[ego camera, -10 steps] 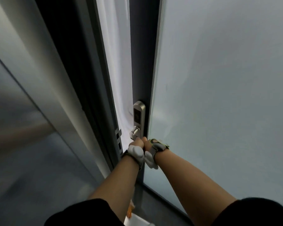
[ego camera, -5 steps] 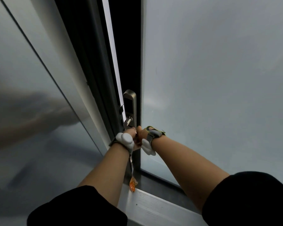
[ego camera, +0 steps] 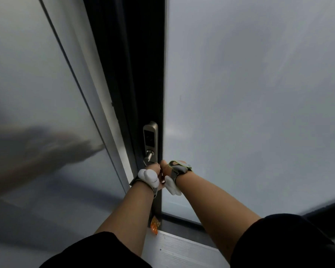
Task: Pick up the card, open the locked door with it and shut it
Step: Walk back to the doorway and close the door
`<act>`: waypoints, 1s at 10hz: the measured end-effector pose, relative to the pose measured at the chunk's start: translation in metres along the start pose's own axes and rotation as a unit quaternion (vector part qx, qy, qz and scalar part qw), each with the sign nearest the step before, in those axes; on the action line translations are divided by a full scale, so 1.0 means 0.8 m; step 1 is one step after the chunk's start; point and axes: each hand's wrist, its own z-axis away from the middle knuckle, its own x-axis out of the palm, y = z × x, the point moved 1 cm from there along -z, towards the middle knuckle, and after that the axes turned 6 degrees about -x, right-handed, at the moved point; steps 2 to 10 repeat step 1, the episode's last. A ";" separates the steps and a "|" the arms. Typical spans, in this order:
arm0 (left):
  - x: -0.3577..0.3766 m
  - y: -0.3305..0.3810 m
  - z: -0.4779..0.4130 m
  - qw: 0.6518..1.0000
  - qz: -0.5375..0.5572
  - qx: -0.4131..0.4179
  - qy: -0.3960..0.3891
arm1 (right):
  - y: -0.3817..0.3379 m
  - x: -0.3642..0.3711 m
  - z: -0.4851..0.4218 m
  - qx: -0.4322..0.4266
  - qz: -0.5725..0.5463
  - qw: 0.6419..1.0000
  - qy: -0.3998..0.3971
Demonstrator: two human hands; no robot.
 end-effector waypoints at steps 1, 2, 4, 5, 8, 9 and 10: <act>0.001 -0.006 -0.039 0.997 0.073 -0.006 -0.002 | 0.011 0.002 -0.023 0.004 0.036 0.999 0.000; 0.001 -0.006 -0.039 0.997 0.073 -0.006 -0.002 | 0.011 0.002 -0.023 0.004 0.036 0.999 0.000; 0.001 -0.006 -0.039 0.997 0.073 -0.006 -0.002 | 0.011 0.002 -0.023 0.004 0.036 0.999 0.000; 0.001 -0.006 -0.039 0.997 0.073 -0.006 -0.002 | 0.011 0.002 -0.023 0.004 0.036 0.999 0.000; 0.001 -0.006 -0.039 0.997 0.073 -0.006 -0.002 | 0.011 0.002 -0.023 0.004 0.036 0.999 0.000; 0.001 -0.006 -0.039 0.997 0.073 -0.006 -0.002 | 0.011 0.002 -0.023 0.004 0.036 0.999 0.000; 0.001 -0.006 -0.039 0.997 0.073 -0.006 -0.002 | 0.011 0.002 -0.023 0.004 0.036 0.999 0.000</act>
